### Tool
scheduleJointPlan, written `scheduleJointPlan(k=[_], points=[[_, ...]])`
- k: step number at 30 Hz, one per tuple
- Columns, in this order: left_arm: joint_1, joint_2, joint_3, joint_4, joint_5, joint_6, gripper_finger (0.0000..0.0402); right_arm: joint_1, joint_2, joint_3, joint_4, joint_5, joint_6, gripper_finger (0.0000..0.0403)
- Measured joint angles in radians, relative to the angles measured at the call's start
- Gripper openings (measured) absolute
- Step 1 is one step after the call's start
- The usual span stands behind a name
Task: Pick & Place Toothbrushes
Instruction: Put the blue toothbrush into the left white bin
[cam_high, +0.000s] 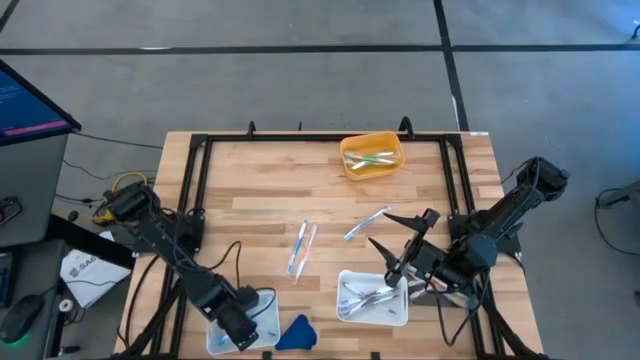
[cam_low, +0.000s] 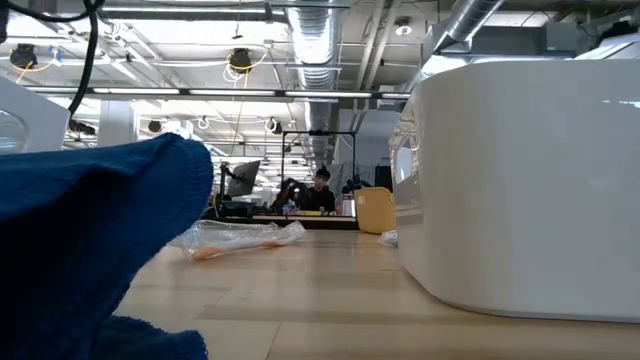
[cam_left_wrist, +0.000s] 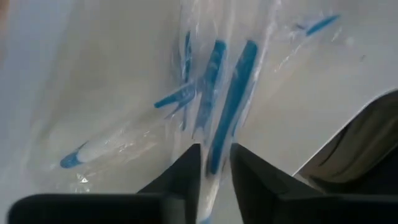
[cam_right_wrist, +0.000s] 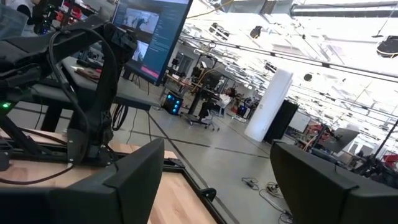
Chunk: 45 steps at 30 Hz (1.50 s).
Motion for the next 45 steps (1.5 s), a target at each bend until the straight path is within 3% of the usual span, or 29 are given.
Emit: scheduleJointPlan(k=[5,10,13,16,20,23,28,31,38,42,45], points=[[0.009,0.0,0.0,0.001,0.011,-0.039,0.0144,0.0,0.0,0.0,0.0,0.0,0.0,0.0286],[0.01,-0.008,0.0,0.005,0.1,-0.061,0.0217,0.0,0.0,0.0,0.0,0.0,0.0,0.0286],[0.01,-0.031,0.0,0.012,0.124,-0.07,0.0246,0.0,0.0,0.0,-0.008,0.0,0.0,0.0286],[0.01,-0.073,0.0,0.018,0.081,-0.061,0.0261,0.0,0.0,0.0,-0.008,0.0,0.0,0.0286],[0.01,-0.151,0.0,0.018,-0.041,-0.039,0.0263,0.0,0.0,0.0,-0.008,0.0,-0.005,0.0286],[0.01,-0.216,0.0,0.019,-0.194,0.014,0.0257,0.003,0.0,0.0,-0.008,0.0,-0.029,0.0286],[0.03,-0.302,0.0,0.046,-0.52,0.194,0.0248,0.016,0.0,0.0,-0.008,0.007,-0.037,0.0286],[0.097,-0.314,0.0,0.085,-0.621,0.319,0.0243,0.065,-0.005,0.0,-0.008,0.021,-0.076,0.0286],[0.325,-0.221,0.001,0.137,-0.598,0.536,0.0217,0.219,-0.087,-0.001,-0.057,0.025,-0.12,0.0286],[0.46,-0.139,0.001,0.135,-0.503,0.539,0.0202,0.29,-0.156,-0.001,-0.255,0.013,0.008,0.0286],[0.551,-0.081,0.001,0.139,-0.403,0.544,0.0195,0.318,-0.232,-0.001,-0.464,-0.082,0.192,0.0286]])
